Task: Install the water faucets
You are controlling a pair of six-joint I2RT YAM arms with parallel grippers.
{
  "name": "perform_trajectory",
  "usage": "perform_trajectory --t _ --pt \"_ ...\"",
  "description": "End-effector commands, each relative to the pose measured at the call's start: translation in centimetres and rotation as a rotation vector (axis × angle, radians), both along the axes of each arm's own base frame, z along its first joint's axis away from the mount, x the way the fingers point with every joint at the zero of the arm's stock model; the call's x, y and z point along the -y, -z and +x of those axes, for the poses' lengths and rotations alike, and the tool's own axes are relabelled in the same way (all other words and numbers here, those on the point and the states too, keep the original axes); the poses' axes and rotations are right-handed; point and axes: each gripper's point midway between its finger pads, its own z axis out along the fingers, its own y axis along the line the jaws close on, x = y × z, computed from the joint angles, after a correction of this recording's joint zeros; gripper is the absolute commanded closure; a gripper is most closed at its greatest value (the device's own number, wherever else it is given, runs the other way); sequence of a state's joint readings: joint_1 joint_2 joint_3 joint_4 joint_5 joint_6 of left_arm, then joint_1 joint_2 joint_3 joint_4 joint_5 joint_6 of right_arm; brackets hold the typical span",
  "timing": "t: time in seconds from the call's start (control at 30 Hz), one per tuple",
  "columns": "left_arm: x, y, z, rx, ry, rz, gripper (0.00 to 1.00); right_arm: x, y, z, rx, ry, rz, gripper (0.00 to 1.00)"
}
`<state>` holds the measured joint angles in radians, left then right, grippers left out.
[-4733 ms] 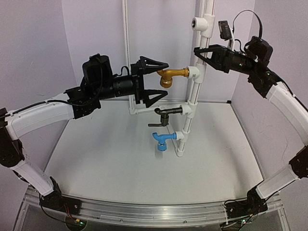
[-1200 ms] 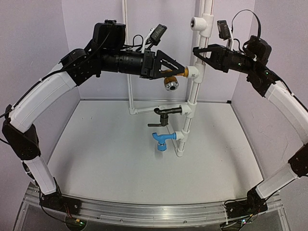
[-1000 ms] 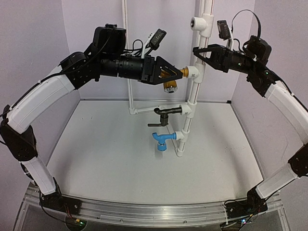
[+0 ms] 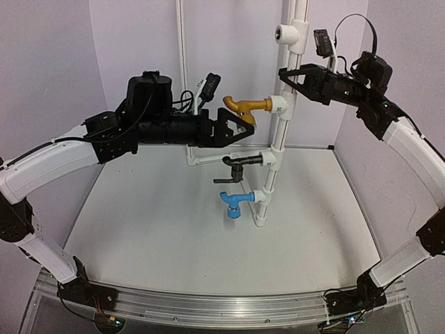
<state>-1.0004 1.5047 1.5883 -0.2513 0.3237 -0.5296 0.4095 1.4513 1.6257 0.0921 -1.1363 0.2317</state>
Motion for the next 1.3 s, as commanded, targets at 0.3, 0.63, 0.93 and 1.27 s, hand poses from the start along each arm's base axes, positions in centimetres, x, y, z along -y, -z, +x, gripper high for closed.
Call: perform_trajectory --t 0.3,0.63,0.93,1.27 --pt "1.1 -5.5 1.3 0.111 -0.005 -0.180 0.08 -1.0 6.1 0.7 -0.415 -0.044 -0.103 0.94" --pt "0.5 -4.1 0.6 0.467 0.018 -0.152 0.20 -0.9 5.9 0.4 -0.417 -0.051 -0.103 0.94" --pt "0.5 -3.0 0.8 0.730 0.019 -0.069 0.19 -0.9 5.9 0.2 -0.424 -0.061 -0.104 0.98" --pt "0.8 -3.8 -0.1 0.243 0.093 -0.054 0.00 -0.8 5.9 0.1 -0.421 -0.052 -0.105 0.94"
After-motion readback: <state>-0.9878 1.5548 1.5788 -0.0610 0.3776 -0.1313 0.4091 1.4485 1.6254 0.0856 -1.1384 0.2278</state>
